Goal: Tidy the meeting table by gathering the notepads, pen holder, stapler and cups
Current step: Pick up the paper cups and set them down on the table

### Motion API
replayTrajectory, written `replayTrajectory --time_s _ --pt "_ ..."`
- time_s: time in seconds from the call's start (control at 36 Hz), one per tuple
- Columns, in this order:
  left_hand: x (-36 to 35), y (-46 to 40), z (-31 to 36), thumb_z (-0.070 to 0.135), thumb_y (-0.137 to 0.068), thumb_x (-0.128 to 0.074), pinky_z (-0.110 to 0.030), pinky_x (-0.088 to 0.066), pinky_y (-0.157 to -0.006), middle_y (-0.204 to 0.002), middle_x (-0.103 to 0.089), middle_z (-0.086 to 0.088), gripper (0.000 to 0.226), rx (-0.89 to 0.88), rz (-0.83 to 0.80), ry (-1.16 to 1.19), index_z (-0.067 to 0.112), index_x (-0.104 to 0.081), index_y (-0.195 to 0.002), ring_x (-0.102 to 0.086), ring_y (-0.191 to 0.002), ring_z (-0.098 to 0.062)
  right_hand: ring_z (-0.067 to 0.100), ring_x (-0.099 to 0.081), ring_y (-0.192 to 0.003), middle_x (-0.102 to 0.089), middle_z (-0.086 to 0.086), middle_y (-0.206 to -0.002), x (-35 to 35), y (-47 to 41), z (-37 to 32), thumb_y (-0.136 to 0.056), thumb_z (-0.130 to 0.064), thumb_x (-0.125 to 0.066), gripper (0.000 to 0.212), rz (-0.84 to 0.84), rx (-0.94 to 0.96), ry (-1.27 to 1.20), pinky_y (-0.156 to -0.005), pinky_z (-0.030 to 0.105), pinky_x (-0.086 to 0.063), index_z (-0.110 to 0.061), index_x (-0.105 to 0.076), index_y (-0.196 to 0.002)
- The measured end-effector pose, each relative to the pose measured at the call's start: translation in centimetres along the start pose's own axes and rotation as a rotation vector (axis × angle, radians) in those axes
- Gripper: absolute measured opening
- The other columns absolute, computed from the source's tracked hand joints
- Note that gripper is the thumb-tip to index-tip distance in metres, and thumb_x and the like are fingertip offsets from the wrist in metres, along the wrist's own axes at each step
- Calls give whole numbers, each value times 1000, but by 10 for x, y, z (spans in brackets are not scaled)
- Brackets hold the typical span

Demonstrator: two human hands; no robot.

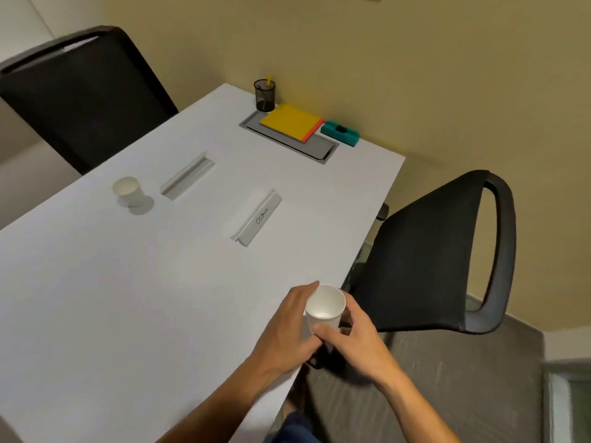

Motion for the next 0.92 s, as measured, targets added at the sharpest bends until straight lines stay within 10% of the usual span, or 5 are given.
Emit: replayTrajectory --time_s 0.11,0.25,0.92 --pt "5 -9 -18 48 -80 -76 -15 -47 -101 -144 -35 24 86 62 51 26 71 -14 -134 -46 -130 -2 0 -59 -119 -64 -22 -127 -10 -19 1 -80 -45 -81 64 -63 -36 -20 -94 31 -56 -49 -50 -136" --pt "18 -19 -41 42 -80 -80 -1 -41 -88 -141 -36 20 94 152 112 63 52 -15 -148 -44 -125 5 -11 -52 -124 -57 -33 -133 -20 -35 0 -76 -57 -80 73 -109 -76 -12 -98 22 -51 -51 -45 -139" --pt "86 -83 -158 19 -80 -83 -31 -47 -99 -137 -36 0 84 332 426 -91 15 -34 -149 -51 -121 -19 -6 -61 -112 -62 -35 -118 -34 -76 6 -90 -36 -75 53 -147 -194 23 -90 17 -50 -42 -51 -137"
Point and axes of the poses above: each hand's wrist, its own y-axis away from the middle knuckle, its own x-axis out of the back of the hand, z = x × y, the point moved 1 cm from there along -y, towards the middle knuckle
